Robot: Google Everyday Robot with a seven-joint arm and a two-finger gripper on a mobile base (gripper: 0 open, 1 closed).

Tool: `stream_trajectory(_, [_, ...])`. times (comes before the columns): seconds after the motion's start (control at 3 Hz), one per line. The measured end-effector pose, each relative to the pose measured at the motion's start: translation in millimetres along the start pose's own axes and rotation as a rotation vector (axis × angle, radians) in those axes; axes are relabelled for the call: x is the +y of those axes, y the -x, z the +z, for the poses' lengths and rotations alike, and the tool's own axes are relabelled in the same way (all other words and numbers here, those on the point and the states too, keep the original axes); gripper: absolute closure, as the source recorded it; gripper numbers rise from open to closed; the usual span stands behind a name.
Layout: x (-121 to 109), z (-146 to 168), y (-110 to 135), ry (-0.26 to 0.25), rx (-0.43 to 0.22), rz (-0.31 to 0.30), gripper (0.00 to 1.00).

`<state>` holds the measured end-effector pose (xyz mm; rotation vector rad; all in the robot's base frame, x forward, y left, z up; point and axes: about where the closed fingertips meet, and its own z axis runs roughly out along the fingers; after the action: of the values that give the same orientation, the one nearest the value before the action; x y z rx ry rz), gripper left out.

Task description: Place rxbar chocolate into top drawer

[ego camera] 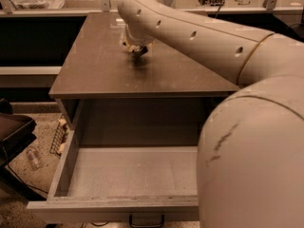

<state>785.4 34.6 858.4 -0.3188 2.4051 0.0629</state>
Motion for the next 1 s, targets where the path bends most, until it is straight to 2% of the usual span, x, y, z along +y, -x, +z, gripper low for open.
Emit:
stream_trajectory(0.33, [-46.1, -48.6, -0.1, -0.104, -0.068, 0.051, 1.00])
stream_trajectory(0.67, [-94.1, -107.2, -20.2, -0.208, -0.109, 0.113, 1.00])
stream_trajectory(1.0, [-142.4, -160.7, -55.3, -0.269, -0.103, 0.168, 1.00])
